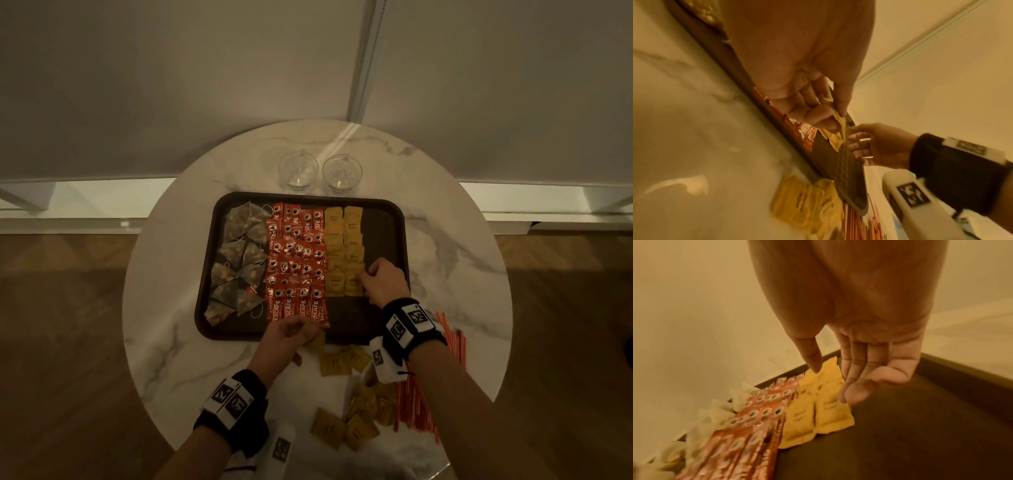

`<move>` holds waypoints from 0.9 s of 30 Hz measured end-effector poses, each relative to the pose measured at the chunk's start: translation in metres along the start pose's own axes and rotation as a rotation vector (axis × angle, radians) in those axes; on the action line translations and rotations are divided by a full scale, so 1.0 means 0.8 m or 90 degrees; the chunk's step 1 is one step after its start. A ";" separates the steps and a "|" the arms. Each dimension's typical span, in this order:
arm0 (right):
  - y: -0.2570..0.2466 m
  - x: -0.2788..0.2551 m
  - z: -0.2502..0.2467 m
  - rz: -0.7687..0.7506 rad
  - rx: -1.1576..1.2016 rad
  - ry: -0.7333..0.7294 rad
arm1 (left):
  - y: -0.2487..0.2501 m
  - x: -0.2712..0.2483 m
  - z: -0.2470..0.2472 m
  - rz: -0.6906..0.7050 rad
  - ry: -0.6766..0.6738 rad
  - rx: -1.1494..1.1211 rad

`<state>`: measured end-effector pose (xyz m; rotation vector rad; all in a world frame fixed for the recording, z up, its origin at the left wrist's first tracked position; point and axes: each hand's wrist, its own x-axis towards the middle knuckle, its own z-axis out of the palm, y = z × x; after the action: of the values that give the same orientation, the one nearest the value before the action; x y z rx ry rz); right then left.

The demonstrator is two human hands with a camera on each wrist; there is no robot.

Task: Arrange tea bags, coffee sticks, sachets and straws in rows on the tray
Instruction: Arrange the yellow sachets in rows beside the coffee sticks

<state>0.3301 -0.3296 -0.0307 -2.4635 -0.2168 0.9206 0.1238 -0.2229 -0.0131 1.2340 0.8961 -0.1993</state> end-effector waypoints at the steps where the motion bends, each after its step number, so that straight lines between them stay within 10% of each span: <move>1: -0.002 -0.009 -0.002 -0.016 0.010 -0.002 | 0.004 0.001 -0.002 0.010 -0.002 -0.005; 7: -0.022 -0.097 0.010 -0.067 0.257 -0.248 | 0.039 0.009 -0.013 0.111 -0.008 0.045; 27: -0.001 -0.133 0.010 -0.060 0.400 -0.133 | 0.057 0.004 -0.004 0.222 0.073 0.062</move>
<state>0.2445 -0.3590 0.0254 -1.7717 -0.0912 1.0176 0.1507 -0.2023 0.0177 1.4825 0.7607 0.1088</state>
